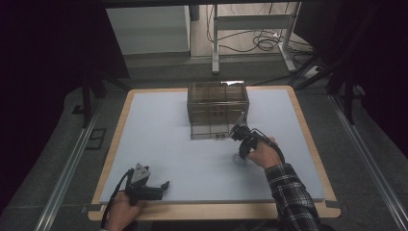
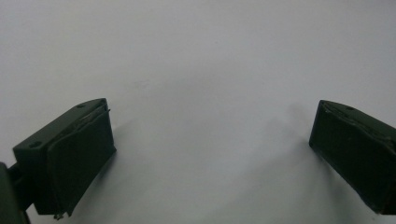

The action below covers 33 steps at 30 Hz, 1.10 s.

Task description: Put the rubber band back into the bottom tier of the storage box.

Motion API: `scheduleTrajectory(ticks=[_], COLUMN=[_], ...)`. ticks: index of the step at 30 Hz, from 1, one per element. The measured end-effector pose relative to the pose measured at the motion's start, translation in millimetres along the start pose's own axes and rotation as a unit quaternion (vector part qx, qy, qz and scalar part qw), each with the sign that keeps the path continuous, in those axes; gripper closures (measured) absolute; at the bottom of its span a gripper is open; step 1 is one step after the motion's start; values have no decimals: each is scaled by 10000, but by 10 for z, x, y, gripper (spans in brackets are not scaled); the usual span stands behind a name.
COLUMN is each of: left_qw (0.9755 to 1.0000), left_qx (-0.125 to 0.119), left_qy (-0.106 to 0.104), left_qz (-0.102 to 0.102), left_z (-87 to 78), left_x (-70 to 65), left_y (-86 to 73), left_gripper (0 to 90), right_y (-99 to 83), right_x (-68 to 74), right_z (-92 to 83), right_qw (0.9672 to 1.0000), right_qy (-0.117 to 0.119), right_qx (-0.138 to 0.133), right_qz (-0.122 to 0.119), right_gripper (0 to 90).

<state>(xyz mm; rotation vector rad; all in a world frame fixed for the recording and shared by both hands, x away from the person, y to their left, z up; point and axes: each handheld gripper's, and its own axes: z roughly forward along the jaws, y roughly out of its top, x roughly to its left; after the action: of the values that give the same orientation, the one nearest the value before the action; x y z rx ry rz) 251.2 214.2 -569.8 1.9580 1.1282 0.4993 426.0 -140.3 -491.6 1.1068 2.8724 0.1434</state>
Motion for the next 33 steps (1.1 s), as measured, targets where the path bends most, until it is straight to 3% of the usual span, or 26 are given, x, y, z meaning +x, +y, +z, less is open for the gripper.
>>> scheduleTrajectory(ticks=[7,18,29,33], left_qw=[10000,10000,10000,10000], left_qx=[-1,-1,0,4], left_qy=[0,-1,0,-1], left_qz=[-1,-3,-2,-4], left_z=[0,0,0,-1], left_x=[0,0,0,0], left_y=[0,0,0,1], left_gripper=[0,0,0,0], right_y=[-80,-148,-109,-66], right_x=[-49,-75,-64,-44], right_z=[-59,-176,-206,-214], right_qw=[9990,9940,9864,9817], right_qy=[189,329,409,424], right_qx=[-373,-1013,-1566,-1839], right_qz=[134,235,276,260], right_gripper=[808,807,807,808])
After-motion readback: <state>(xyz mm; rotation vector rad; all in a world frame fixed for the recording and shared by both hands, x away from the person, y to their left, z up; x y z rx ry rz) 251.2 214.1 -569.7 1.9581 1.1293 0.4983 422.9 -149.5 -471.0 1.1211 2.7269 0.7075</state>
